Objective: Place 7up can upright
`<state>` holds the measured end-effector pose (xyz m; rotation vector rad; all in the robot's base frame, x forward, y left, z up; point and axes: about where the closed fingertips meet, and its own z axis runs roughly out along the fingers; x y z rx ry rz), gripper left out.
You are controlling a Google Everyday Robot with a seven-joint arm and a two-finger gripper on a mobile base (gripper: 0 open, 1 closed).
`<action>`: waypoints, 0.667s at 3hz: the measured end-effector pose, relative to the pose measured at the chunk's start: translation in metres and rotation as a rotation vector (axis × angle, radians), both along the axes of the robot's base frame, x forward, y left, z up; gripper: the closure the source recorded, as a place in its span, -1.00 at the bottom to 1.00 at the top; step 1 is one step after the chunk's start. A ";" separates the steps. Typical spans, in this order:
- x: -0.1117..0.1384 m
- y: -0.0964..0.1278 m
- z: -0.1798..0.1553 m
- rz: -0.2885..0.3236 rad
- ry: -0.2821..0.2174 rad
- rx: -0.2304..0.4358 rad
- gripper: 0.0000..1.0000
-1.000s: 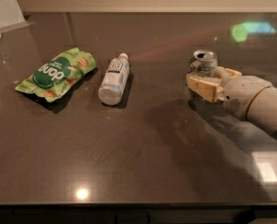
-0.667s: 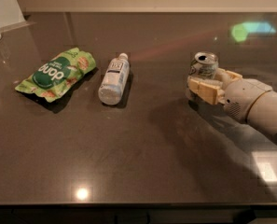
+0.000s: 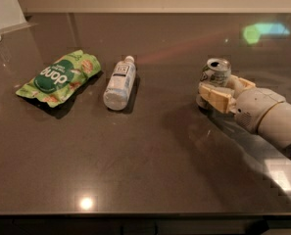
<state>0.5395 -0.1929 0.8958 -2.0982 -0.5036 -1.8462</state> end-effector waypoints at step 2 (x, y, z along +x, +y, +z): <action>0.000 -0.004 -0.008 -0.023 0.003 0.009 -0.85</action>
Offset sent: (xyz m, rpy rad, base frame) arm -0.0010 -0.0109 -0.0149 0.0155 0.0063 -0.0450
